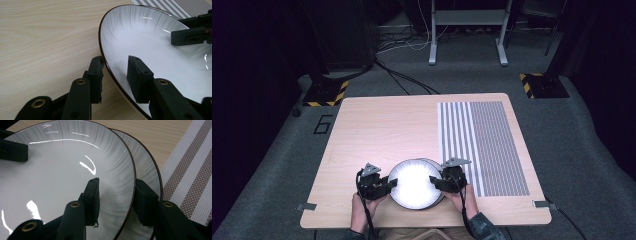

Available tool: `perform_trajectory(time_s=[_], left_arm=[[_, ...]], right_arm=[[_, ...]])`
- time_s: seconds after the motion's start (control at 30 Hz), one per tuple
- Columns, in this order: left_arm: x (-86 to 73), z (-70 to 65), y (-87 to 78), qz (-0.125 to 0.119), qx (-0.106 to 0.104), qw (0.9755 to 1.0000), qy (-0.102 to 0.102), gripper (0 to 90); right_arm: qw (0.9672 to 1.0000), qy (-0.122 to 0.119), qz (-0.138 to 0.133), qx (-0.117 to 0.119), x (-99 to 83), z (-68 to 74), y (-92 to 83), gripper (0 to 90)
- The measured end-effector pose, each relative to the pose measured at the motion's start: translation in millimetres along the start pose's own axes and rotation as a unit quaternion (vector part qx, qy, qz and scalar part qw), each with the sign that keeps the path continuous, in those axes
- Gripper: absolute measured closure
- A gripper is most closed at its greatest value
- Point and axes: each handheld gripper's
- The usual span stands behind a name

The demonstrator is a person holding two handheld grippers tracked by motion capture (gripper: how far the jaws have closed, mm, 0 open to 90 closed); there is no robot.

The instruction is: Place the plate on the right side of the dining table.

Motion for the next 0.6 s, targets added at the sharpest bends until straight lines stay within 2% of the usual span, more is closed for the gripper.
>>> perform_trajectory(time_s=[0.17,0.43,0.6], left_arm=[[-1.3,-2.2,1.2,-0.005,0.006,1.0,-0.004,65.7],[-2.3,-5.4,4.0,-0.015,0.02,0.9997,-0.004,69.8],[-5.5,-4.8,5.8,-0.034,0.021,0.9991,-0.011,72.3]], right_arm=[[0.9987,0.041,0.004,0.028,-1.8,-9.1,2.0,68.9],[0.9954,0.089,-0.016,0.032,-6.1,-14.9,2.4,77.5],[0.9919,0.115,-0.027,0.047,-9.1,-20.1,3.1,80.4]])
Point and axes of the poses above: each handheld gripper's, and its own axes: y roughly forward along the jaws, x roughly out of its top, z roughly to its left, and after that the axes turned 14 degrees about -x, right-handed
